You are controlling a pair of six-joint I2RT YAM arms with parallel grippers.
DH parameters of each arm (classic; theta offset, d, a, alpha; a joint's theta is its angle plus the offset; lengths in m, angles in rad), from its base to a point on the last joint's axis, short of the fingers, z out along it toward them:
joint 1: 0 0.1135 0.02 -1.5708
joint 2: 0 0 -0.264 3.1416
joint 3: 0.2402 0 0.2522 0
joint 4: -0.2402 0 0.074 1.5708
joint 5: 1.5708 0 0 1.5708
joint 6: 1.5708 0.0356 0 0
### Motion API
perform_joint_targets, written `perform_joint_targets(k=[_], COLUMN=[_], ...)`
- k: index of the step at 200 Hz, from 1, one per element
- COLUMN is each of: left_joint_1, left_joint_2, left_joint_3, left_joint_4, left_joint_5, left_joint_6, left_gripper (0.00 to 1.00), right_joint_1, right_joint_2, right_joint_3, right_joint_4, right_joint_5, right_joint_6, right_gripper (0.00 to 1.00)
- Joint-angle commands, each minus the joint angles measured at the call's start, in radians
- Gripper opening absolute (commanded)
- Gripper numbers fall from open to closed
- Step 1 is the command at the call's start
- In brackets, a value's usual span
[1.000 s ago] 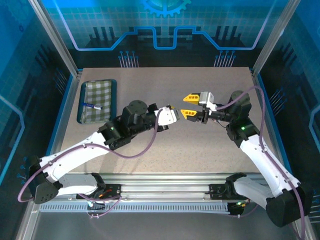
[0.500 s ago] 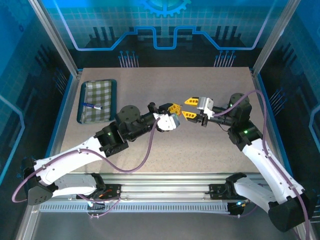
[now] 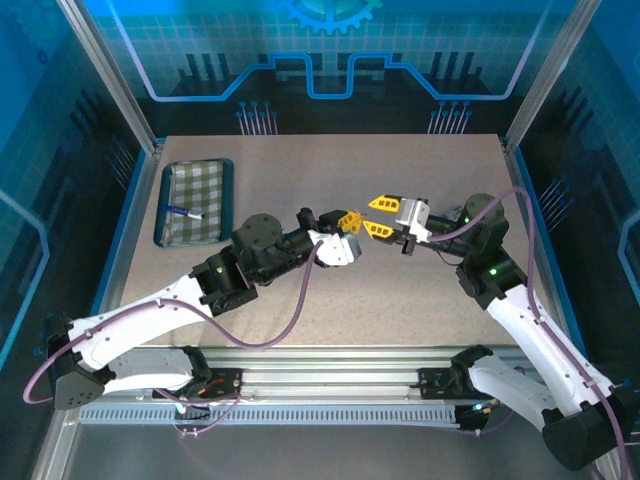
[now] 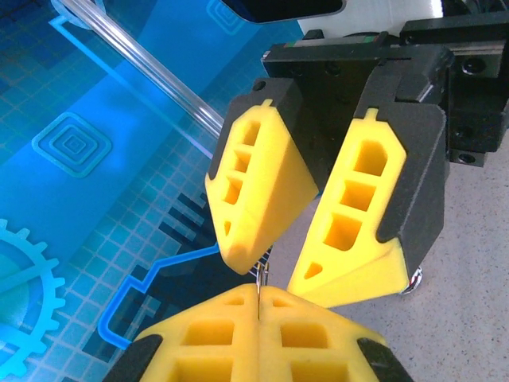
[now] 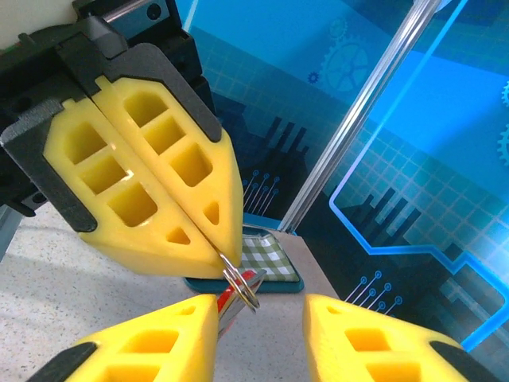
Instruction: Remove the keys from the keyring
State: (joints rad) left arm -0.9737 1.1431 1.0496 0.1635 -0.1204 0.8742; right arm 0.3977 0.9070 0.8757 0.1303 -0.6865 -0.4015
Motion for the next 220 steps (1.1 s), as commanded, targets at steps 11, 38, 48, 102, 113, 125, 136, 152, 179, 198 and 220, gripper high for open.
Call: perform_joint_targets(k=[11, 38, 48, 102, 113, 125, 136, 152, 179, 198, 220], left_joint_1=[-0.01, -0.012, -0.011, -0.015, -0.016, -0.019, -0.019, -0.019, -0.019, -0.019, -0.019], left_joint_2=[-0.022, -0.022, -0.023, -0.021, -0.022, -0.022, -0.022, -0.024, -0.038, -0.057, -0.095], left_joint_3=[-0.01, -0.011, -0.011, -0.007, -0.008, -0.007, -0.009, -0.009, -0.017, -0.021, -0.037], left_joint_4=[0.025, 0.022, 0.021, 0.005, 0.004, 0.005, 0.006, 0.007, 0.017, 0.018, 0.012], left_joint_5=[-0.015, -0.013, -0.012, -0.011, -0.013, -0.013, -0.015, -0.018, -0.032, -0.056, -0.089], left_joint_6=[0.015, 0.012, 0.011, 0.017, 0.019, 0.02, 0.021, 0.021, -0.001, -0.029, -0.056], left_gripper=[0.0, 0.01, 0.0, 0.0, 0.0, 0.01, 0.01, 0.04, 0.19, 0.29, 0.35], right_joint_1=[0.018, 0.023, 0.027, 0.041, 0.043, 0.043, 0.042, 0.043, 0.043, 0.041, 0.034], right_joint_2=[-0.009, -0.008, -0.007, -0.005, -0.004, -0.004, -0.003, -0.003, -0.011, -0.015, -0.027], right_joint_3=[-0.008, -0.002, -0.002, -0.002, -0.001, -0.002, -0.001, -0.002, -0.006, -0.016, -0.028], right_joint_4=[0.032, 0.03, 0.02, 0.005, -0.001, -0.007, -0.008, -0.003, 0.03, 0.052, 0.081], right_joint_5=[0.024, 0.025, 0.026, 0.032, 0.033, 0.034, 0.039, 0.05, 0.058, 0.056, 0.05], right_joint_6=[-0.008, -0.014, -0.022, -0.041, -0.046, -0.051, -0.054, -0.056, -0.051, -0.041, -0.027], right_gripper=[0.3, 0.27, 0.25, 0.18, 0.15, 0.1, 0.08, 0.06, 0.02, 0.02, 0.02])
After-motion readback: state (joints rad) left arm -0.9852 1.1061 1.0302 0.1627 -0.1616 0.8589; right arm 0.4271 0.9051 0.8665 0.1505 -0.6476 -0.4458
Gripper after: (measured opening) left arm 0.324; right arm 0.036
